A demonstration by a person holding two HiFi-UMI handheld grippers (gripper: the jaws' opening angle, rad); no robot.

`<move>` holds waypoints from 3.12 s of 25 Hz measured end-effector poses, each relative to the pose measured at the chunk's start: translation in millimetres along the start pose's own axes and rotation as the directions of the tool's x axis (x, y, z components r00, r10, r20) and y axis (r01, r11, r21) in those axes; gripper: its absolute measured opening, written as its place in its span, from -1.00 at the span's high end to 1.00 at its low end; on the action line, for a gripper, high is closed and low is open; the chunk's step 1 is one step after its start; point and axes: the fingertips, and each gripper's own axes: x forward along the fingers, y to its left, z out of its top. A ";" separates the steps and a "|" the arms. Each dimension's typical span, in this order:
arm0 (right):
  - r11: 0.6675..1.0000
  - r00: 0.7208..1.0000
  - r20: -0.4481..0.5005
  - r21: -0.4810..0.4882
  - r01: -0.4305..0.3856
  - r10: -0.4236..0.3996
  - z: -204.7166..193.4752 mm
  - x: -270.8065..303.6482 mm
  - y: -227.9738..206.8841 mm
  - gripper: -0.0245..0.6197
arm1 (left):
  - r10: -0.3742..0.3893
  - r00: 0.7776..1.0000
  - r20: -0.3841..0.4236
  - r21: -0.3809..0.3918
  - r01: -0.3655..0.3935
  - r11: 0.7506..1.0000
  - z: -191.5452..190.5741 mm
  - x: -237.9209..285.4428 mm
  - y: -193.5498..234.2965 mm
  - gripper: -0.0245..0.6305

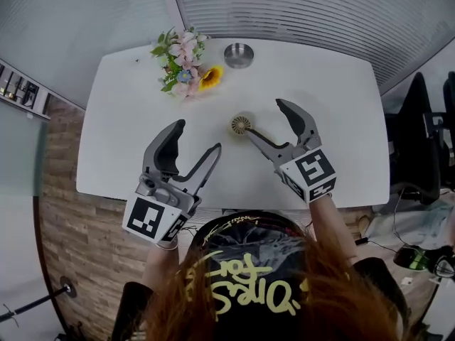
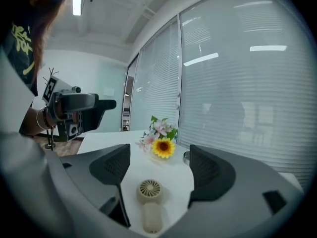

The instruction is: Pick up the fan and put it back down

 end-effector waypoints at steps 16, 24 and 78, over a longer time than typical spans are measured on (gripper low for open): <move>0.993 0.962 0.247 0.024 0.116 -0.119 70.5 -55.4 -23.1 -0.18 | -0.094 0.994 0.048 0.052 0.091 0.994 26.7 22.6 -11.4 -0.01; 0.994 0.960 0.260 -0.008 0.110 -0.105 73.5 -56.1 -18.2 0.22 | -0.130 0.991 0.044 0.056 0.127 0.990 24.7 27.4 -13.1 0.04; 0.990 0.960 0.253 -0.032 0.134 -0.122 69.5 -51.9 -17.1 0.91 | -0.159 0.987 0.026 0.053 0.157 0.986 16.8 31.8 -12.6 0.95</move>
